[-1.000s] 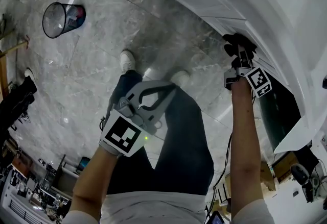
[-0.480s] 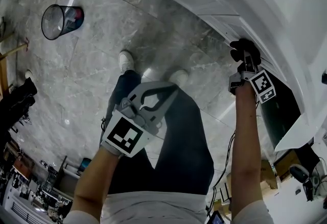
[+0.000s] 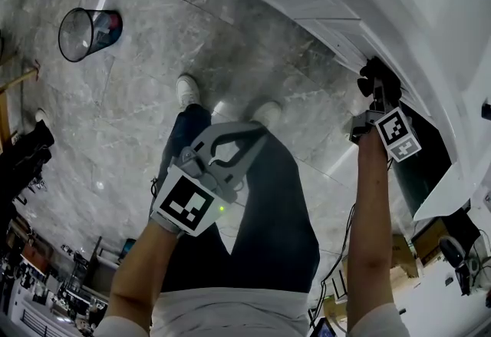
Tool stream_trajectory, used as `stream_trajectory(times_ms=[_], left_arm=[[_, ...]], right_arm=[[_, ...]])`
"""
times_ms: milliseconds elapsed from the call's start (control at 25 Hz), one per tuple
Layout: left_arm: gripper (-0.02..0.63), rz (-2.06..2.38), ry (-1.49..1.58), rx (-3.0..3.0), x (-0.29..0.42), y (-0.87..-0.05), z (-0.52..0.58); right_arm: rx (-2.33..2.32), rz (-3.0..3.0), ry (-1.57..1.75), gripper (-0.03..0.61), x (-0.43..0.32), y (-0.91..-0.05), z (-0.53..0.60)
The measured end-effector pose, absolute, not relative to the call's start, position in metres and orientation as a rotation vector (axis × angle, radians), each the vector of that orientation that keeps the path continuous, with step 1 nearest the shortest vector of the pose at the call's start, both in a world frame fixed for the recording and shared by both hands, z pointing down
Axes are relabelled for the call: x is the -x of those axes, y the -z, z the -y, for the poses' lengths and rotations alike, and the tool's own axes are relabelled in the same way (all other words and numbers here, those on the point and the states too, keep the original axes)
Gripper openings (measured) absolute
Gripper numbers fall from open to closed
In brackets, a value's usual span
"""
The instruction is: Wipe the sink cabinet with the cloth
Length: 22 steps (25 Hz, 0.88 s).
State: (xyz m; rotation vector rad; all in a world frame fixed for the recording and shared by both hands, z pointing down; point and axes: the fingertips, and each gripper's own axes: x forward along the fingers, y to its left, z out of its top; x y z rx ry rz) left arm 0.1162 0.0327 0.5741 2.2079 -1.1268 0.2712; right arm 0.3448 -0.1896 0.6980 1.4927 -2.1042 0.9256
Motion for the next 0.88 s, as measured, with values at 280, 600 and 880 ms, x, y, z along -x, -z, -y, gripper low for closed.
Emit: stream_trajectory(times_ms=[280, 600, 880], left_arm=[[0.009, 1.124, -0.263, -2.197, -0.099, -0.575, -0.040], [0.009, 1.101, -0.252, -2.215, -0.079, -0.573, -0.047], [0.009, 1.113, -0.242, -2.209, -0.050, -0.574, -0.050]], right_arm=[[-1.444, 2.042, -0.701, 0.103, -0.336, -0.682, 0.188], [-1.378, 1.945, -0.449, 0.103, -0.319, -0.667, 0.187], [-1.342, 1.865, -0.264, 0.103, -0.302, -0.658, 0.186]])
